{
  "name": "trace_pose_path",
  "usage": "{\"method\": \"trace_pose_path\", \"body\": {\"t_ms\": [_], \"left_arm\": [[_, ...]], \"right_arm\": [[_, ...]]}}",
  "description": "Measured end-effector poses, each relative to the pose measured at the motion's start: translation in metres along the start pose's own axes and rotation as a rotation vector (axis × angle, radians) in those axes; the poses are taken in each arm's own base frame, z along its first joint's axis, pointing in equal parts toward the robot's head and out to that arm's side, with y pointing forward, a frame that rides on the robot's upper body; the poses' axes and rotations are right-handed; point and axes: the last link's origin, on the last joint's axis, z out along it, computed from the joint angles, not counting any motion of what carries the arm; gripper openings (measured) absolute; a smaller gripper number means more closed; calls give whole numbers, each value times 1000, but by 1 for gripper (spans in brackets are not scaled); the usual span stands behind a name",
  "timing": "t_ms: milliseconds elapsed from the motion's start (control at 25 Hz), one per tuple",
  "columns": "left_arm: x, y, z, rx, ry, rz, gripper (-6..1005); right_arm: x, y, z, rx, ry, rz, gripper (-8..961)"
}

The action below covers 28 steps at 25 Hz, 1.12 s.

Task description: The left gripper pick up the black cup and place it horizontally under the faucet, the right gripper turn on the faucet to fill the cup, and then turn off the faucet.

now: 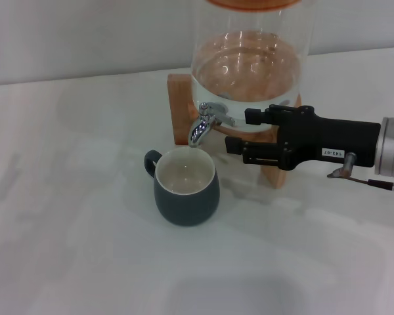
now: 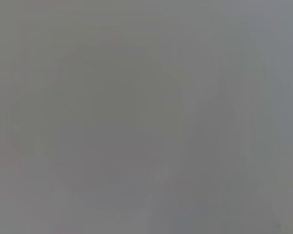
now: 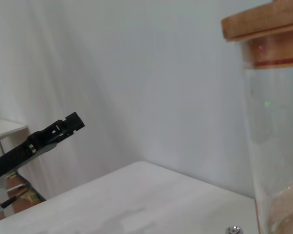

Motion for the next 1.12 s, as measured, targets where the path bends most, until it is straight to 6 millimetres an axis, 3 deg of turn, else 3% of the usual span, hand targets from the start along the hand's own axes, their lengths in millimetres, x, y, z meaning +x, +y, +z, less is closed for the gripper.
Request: {"method": "trace_pose_path", "body": {"t_ms": [1120], "left_arm": [[1,-1,-5,8,3,-1,892]], "right_arm": [[-7,32,21,-144,26,-68,751]]}}
